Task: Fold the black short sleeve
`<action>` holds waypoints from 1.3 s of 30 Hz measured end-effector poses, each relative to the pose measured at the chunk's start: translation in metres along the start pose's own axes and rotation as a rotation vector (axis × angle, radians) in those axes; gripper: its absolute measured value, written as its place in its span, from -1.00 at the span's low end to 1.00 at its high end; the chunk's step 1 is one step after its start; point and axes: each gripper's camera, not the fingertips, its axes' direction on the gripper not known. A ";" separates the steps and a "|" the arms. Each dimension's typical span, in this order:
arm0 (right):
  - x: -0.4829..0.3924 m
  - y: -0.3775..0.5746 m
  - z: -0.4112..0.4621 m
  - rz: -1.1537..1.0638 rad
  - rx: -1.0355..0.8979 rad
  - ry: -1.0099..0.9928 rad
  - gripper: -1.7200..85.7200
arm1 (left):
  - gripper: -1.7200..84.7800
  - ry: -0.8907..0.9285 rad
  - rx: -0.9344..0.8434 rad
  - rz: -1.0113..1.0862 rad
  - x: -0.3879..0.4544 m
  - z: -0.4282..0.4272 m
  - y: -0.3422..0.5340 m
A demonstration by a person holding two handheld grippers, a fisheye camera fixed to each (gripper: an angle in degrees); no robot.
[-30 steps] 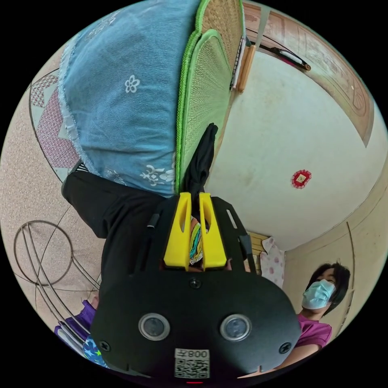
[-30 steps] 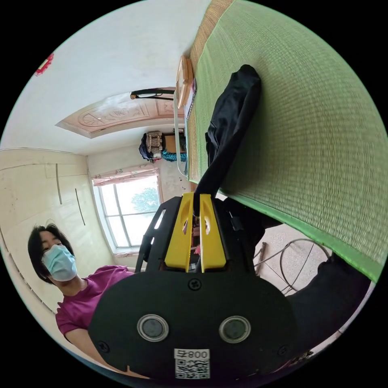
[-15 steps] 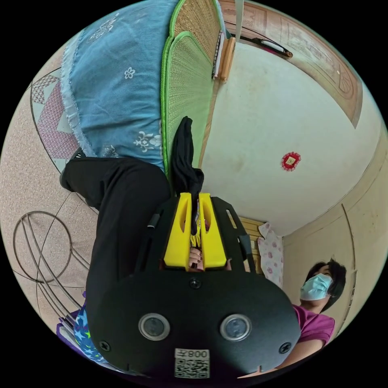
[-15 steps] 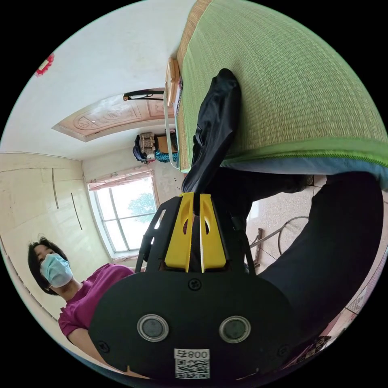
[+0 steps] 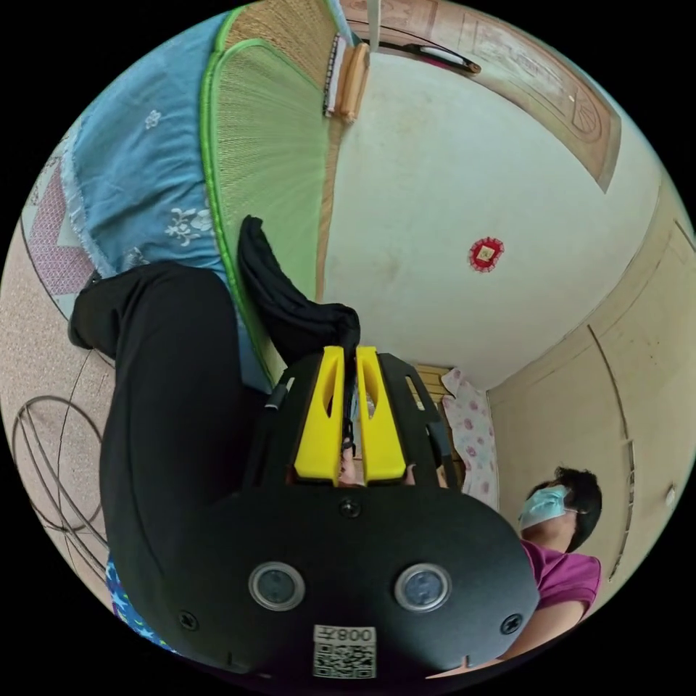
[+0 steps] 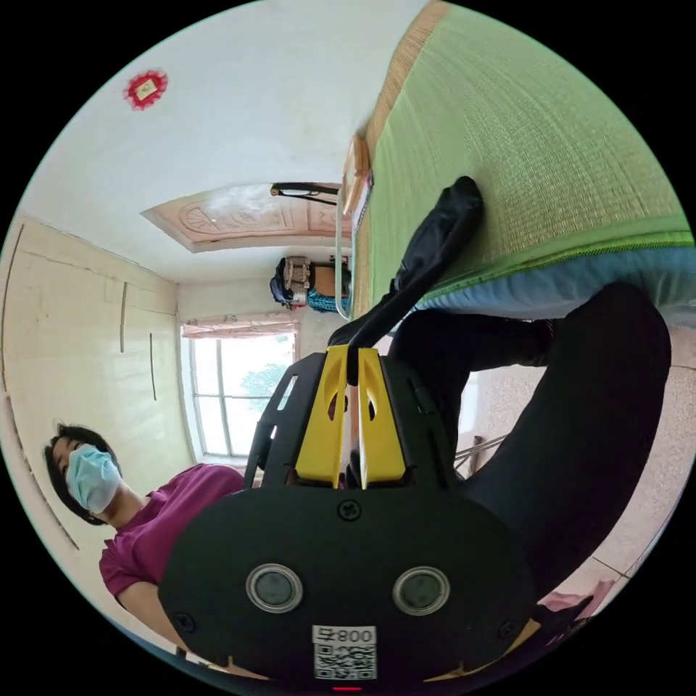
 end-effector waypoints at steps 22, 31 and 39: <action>0.022 0.003 -0.346 -0.208 0.412 0.034 -0.91 | -0.89 -0.009 -0.417 0.106 0.280 0.352 -0.165; -0.036 -0.128 -0.548 -0.383 0.514 0.214 -0.91 | -0.90 0.098 -0.470 0.261 0.457 0.607 -0.273; -0.046 -0.127 -0.748 -0.415 0.694 0.361 -0.92 | -0.90 0.140 -0.672 0.424 0.598 0.829 -0.290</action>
